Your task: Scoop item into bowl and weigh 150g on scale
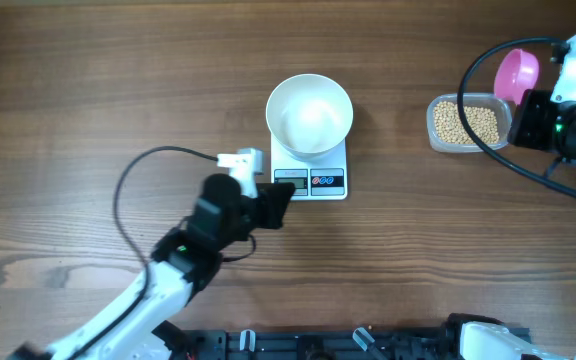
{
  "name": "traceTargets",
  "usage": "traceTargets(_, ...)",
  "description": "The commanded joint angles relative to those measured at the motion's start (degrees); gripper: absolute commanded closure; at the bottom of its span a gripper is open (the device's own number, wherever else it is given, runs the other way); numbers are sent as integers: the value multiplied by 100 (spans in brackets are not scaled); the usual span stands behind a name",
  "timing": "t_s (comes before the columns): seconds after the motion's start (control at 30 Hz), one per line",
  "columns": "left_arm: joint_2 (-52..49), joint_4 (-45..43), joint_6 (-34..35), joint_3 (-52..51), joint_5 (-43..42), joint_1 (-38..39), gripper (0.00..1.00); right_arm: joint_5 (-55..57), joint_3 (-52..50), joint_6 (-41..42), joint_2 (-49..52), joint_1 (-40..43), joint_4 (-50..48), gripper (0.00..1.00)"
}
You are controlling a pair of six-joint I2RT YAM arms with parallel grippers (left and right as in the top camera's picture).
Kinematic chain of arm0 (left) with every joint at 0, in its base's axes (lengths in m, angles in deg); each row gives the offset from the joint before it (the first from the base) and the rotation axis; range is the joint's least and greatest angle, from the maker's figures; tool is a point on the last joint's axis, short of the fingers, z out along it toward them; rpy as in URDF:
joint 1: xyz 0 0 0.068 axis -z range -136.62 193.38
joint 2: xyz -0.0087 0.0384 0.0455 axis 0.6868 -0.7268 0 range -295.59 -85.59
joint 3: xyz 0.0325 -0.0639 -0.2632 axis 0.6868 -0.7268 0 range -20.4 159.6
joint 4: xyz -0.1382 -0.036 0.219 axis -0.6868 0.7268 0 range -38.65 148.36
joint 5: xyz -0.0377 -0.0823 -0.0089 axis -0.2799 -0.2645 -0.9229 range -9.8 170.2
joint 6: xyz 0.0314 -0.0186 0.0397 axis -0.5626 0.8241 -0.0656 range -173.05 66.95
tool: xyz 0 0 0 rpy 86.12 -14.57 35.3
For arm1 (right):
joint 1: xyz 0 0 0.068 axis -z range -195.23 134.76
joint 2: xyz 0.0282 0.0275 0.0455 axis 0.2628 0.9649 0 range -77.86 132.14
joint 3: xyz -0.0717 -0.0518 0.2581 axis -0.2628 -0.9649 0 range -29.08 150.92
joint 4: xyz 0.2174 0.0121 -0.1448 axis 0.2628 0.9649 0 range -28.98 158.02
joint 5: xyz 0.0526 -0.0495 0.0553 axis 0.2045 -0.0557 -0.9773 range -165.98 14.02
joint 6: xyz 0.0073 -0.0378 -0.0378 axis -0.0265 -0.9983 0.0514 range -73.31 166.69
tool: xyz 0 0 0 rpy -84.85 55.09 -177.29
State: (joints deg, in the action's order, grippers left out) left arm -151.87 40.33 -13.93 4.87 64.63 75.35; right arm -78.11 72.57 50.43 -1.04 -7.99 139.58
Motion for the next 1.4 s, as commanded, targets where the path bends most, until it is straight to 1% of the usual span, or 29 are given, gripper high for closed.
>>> traceTargets(0.0, -885, -831, 382, -9, 699, 562, 96, -85, 103, -72, 13, 13, -4, 96)
traceTargets(0.03, -1084, -1121, 380, -9, 850, 699, 96, -85, 103, -74, 13, 13, -2, 96)
traceTargets(0.13, -1196, -1552, 385, -9, 1419, 855, 96, -87, 103, -72, 13, 13, 13, 96)
traceTargets(0.3, -1226, -1921, 323, -9, 1759, 870, 96, -90, 103, -55, 13, 13, 13, 96)
traceTargets(0.33, -1226, -2061, 197, -4, 1759, 870, 96, -90, 103, -57, 13, 13, 13, 95)
traceTargets(0.4, -1226, -2120, -308, 125, 1757, 909, 96, -90, 103, -57, 13, 13, 22, 96)
traceTargets(0.43, -1226, -1932, -470, 293, 1759, 949, 96, -87, 103, -57, 13, 13, 37, 96)
traceTargets(0.47, -1226, -1530, -533, 546, 1753, 992, 96, -87, 103, -57, 13, 13, 48, 96)
traceTargets(0.5, -1226, -846, -553, 914, 1755, 1038, 96, -87, 103, -57, 13, 13, 61, 96)
traceTargets(0.53, -1228, 280, -616, 1478, 1777, 1095, 96, -87, 103, -57, 13, 13, 72, 96)
traceTargets(0.57, -1270, 1220, -811, 1998, 1827, 1128, 96, -87, 103, -59, 13, 13, 68, 96)
traceTargets(0.6, -1296, 1633, -946, 2258, 1825, 1145, 96, -87, 103, -59, 13, 13, 57, 96)
traceTargets(0.63, -1296, 1790, -977, 2382, 1823, 1150, 96, -85, 103, -59, 13, 13, 59, 96)
traceTargets(0.73, -1377, 1805, -977, 2352, 1814, 1150, 96, -85, 103, -61, 13, 13, 72, 96)
traceTargets(0.93, -2168, 1766, -977, 2304, 1773, 1366, 96, -87, 103, -59, 13, 13, 63, 95)
traceTargets(1.1, -2479, 1685, -984, 2293, 2612, 1351, 96, -85, 103, -59, 13, 13, 55, 96)
traceTargets(1.13, -2608, 1681, -1029, 2293, 2660, 1351, 96, -87, 103, -59, 13, 13, 55, 96)
traceTargets(1.2, -2883, 1558, -1040, 2293, 2658, 1351, 96, -85, 103, -61, 13, 13, 55, 96)
traceTargets(1.27, -2918, 1362, -1038, 2293, 2634, 1325, 96, -87, 103, -61, 13, 13, 57, 96)
traceTargets(1.37, -2852, 1082, -1038, 2293, 2273, 1318, 96, -85, 103, -66, 13, 13, 61, 96)
